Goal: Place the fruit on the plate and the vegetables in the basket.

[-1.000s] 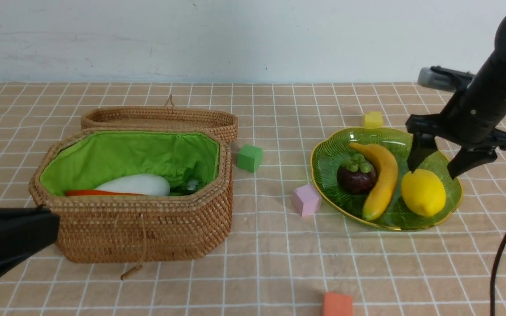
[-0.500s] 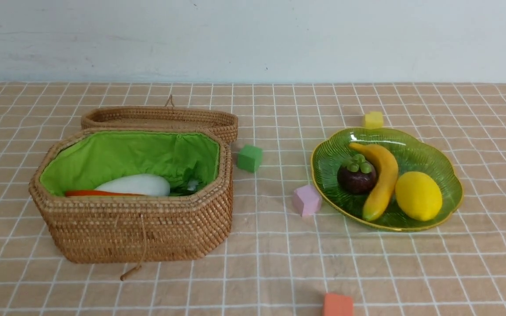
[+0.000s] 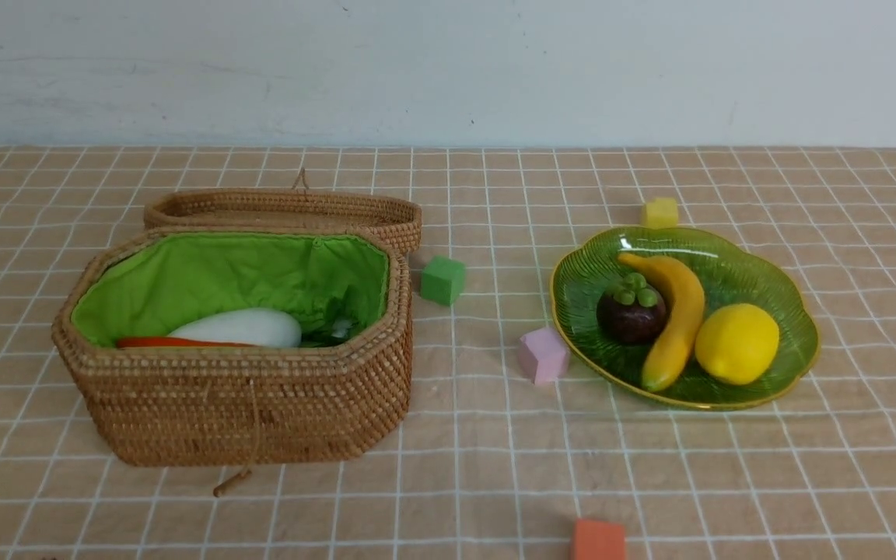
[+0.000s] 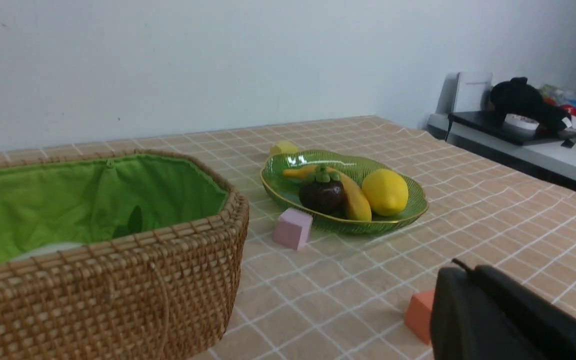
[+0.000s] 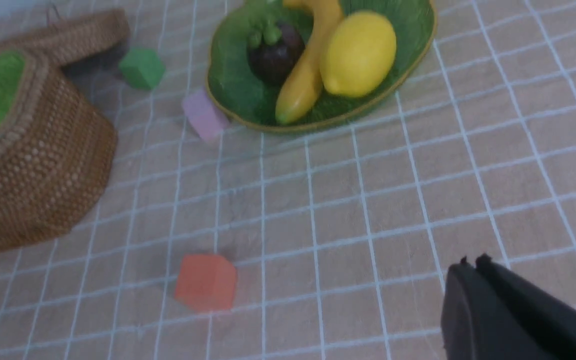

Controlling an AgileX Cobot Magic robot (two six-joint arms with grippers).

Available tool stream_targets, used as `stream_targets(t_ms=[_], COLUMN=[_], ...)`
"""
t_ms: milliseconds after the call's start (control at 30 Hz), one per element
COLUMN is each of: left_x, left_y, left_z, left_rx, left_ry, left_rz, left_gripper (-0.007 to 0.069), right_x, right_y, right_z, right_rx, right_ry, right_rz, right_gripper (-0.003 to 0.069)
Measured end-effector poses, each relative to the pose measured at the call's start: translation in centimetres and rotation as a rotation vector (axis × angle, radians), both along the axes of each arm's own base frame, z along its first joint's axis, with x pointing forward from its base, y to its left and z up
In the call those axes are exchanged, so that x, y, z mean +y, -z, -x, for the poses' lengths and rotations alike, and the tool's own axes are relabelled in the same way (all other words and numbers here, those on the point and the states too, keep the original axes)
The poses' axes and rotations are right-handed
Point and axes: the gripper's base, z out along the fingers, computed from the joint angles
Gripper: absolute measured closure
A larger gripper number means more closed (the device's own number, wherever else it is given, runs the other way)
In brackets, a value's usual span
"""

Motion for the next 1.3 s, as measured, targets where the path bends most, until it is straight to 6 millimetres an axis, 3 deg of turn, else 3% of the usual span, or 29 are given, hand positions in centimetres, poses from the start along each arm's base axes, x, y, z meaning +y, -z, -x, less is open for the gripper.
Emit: stream_targets(t_ms=[200,567,600,667,733,1300], left_x=[0.1,0.1,0.1,0.1,0.1,0.1], left_y=[0.5,0.7,0.7,0.7,0.7,0.7], left_z=[0.0,0.0,0.0,0.0,0.0,-0.1], left_rx=[0.042,0.056,0.057,0.056,0.056,0.061], left_ry=[-0.007,-0.010,-0.011,-0.011,-0.011,-0.012], left_rz=[-0.035,-0.049,-0.049,-0.050,-0.050,-0.055], left_gripper=[0.0637,0.0637,0.0637,0.0637,0.0637,0.0634], right_x=[-0.4,-0.9,-1.0,-1.1,-1.3,-1.4], right_y=[2.1,6.6,8.2,9.2,12.1,12.3], right_z=[0.0,-1.9,-2.3,-2.5,-2.9,-2.9], right_rx=[-0.276,-0.248,-0.225,-0.213,-0.143,-0.131], right_ry=[0.054,0.095,0.101,0.104,0.102,0.102], right_rz=[-0.035,0.049,0.082,0.108,0.170,0.188], right_gripper=[0.0642,0.0653,0.0666,0.0667,0.0667,0.0666])
